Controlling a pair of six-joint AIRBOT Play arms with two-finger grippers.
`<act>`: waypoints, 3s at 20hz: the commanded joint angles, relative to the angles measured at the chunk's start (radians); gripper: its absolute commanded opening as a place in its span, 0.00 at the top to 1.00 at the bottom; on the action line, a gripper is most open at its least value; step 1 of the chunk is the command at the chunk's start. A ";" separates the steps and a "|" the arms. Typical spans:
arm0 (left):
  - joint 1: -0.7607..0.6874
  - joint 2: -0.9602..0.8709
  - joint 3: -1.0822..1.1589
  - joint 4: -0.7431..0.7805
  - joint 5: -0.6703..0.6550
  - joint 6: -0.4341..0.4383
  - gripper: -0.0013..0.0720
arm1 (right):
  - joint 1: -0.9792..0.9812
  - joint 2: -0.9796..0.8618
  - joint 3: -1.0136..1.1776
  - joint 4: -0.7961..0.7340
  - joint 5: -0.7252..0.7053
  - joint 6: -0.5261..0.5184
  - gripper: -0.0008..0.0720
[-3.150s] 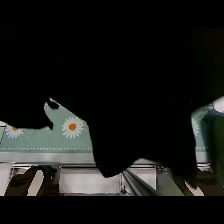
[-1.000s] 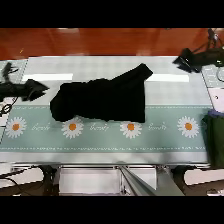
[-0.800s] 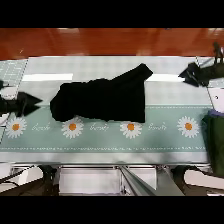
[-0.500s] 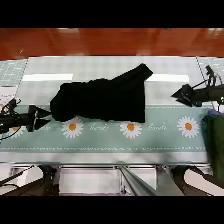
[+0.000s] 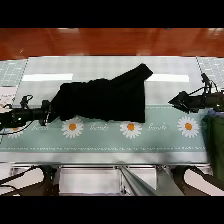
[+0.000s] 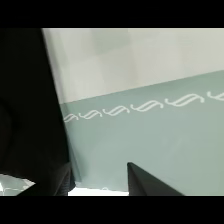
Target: Fold the shirts.
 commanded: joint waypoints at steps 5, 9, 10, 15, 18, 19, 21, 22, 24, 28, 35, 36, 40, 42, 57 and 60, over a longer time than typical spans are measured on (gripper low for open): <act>-0.042 -0.010 0.089 0.005 0.034 0.053 0.96 | 0.044 -0.002 -0.016 -0.014 0.008 0.003 0.43; -0.042 -0.010 0.130 0.012 -0.011 0.054 0.96 | 0.093 -0.003 -0.097 -0.014 0.004 0.007 0.43; -0.042 -0.010 0.132 0.012 -0.012 0.054 0.96 | 0.111 -0.003 -0.130 -0.013 0.001 0.017 0.43; -0.042 -0.010 0.132 0.016 -0.011 0.056 0.96 | 0.250 -0.015 -0.193 0.021 -0.047 0.027 0.43; -0.042 -0.010 0.132 0.016 -0.013 0.056 0.96 | 0.290 -0.098 -0.176 0.128 -0.071 0.002 0.43; -0.042 -0.010 0.132 0.016 -0.014 0.056 0.96 | 0.302 -0.124 -0.159 0.151 -0.074 -0.011 0.43; -0.042 -0.010 0.132 0.016 -0.018 0.056 0.96 | 0.340 -0.174 -0.120 0.159 -0.090 -0.009 0.43; -0.042 -0.010 0.132 0.016 -0.019 0.056 0.96 | 0.362 -0.202 -0.101 0.159 -0.090 -0.004 0.43; -0.042 -0.010 0.132 0.015 -0.019 0.056 0.96 | 0.403 -0.260 -0.068 0.160 -0.095 0.005 0.43; -0.042 -0.010 0.132 0.016 -0.021 0.056 0.96 | 0.454 -0.315 -0.006 0.210 -0.112 -0.029 0.92; 0.013 0.040 0.275 0.015 -0.206 0.082 0.96 | 0.386 -0.259 0.370 0.072 0.085 0.002 0.96; 0.014 0.066 0.324 0.015 -0.230 0.083 0.96 | 0.369 -0.234 0.455 0.026 0.099 0.031 0.96; 0.012 0.178 0.591 0.008 -0.295 0.053 0.96 | 0.317 -0.140 0.801 -0.095 0.146 0.102 0.96; 0.012 0.229 0.741 -0.023 -0.309 0.047 0.96 | 0.309 -0.095 0.975 -0.157 0.163 0.127 0.96; 0.057 0.745 1.157 0.227 -0.277 -0.090 0.96 | 0.310 0.461 1.242 -0.476 0.438 0.196 0.96; -0.057 0.868 1.156 0.524 -0.295 -0.208 0.96 | 0.310 0.538 1.242 -0.563 0.553 0.233 0.96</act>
